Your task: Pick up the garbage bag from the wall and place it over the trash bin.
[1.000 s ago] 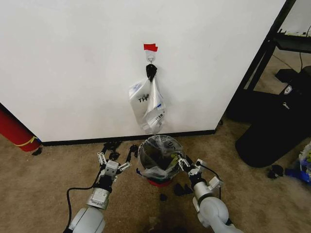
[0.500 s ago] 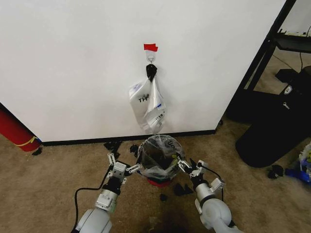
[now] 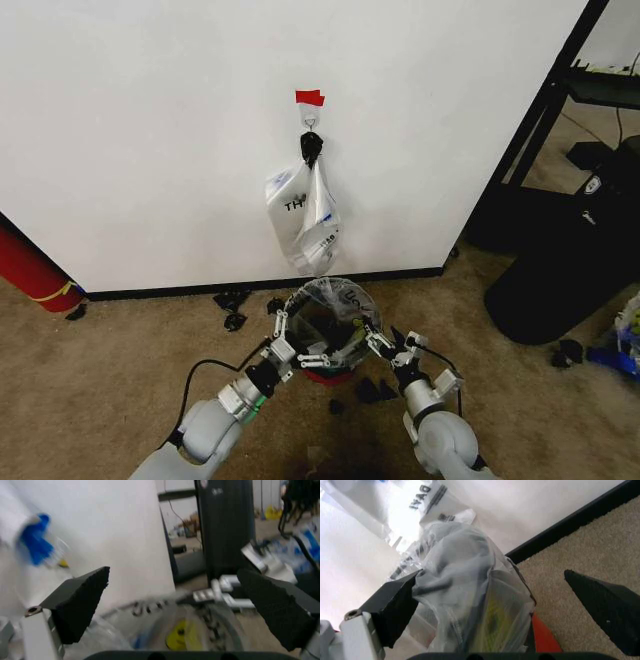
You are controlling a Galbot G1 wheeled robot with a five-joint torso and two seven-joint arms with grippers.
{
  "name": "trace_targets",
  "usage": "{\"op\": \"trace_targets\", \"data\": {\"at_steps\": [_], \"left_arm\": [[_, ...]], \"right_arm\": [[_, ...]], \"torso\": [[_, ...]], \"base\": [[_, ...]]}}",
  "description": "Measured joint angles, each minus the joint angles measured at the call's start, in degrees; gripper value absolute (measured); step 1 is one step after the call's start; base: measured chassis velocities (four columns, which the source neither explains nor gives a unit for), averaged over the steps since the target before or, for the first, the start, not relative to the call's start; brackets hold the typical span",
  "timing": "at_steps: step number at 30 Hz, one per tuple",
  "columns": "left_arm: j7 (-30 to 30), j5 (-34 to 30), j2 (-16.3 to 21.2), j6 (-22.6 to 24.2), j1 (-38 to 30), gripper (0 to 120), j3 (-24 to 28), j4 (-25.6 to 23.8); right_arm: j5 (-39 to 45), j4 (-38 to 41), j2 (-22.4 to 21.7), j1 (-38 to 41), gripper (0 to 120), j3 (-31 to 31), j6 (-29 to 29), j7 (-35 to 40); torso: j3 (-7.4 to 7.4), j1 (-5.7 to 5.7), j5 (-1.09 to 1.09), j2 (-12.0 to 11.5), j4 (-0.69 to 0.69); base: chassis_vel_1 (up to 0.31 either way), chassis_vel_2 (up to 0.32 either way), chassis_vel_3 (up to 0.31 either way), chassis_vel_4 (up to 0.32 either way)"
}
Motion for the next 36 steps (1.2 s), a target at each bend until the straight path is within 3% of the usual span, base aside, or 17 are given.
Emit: {"op": "trace_targets", "data": {"at_steps": [5,10,19,26,30,33,36], "left_arm": [[-4.93,4.94,-1.82,1.19,-0.61,100,0.77,2.27],[-13.00,7.75,-5.03,5.25,-0.49,100,1.32,3.09],[-19.76,13.00,-7.94,10.39,2.93,100,1.76,-0.17],[-22.44,12.61,-7.92,11.65,4.77,100,-1.27,-4.85],[-22.99,6.70,-7.94,11.82,6.63,100,-3.95,-9.87],[-23.59,3.86,-8.33,12.30,7.31,100,-5.49,-12.05],[-24.84,-0.27,-9.32,13.16,8.12,100,-8.37,-14.67]], "right_arm": [[0.02,0.18,0.08,0.11,100,-0.18,0.08,-0.09],[0.00,0.37,0.57,0.29,100,-0.18,0.38,-0.15],[0.01,0.63,0.85,0.24,100,-0.16,0.93,-0.58],[0.36,2.35,0.17,-1.73,100,1.88,6.11,-13.22],[-7.58,5.93,0.12,-4.01,100,4.75,13.14,-20.02],[-14.51,8.06,0.91,-5.23,100,6.00,17.16,-17.62],[-31.95,9.73,3.49,-7.48,100,9.76,24.87,-10.60]], "torso": [[0.00,0.00,0.00,0.00,-0.01],[0.00,0.00,0.00,0.00,-0.01],[0.00,0.00,0.02,0.00,-0.01],[0.00,-0.01,0.00,0.00,-0.01],[-0.01,-0.01,0.00,0.00,-0.01],[-0.01,-0.01,0.00,0.00,0.00],[-0.01,-0.01,-0.01,0.00,-0.01]], "base": [[0.000,0.000,0.000,0.000],[0.000,0.000,0.000,0.000],[0.000,0.000,0.000,0.000],[0.000,0.000,0.000,0.000],[0.000,0.000,0.000,0.000],[0.000,0.000,0.000,0.000],[0.000,0.000,0.000,0.000]]}}
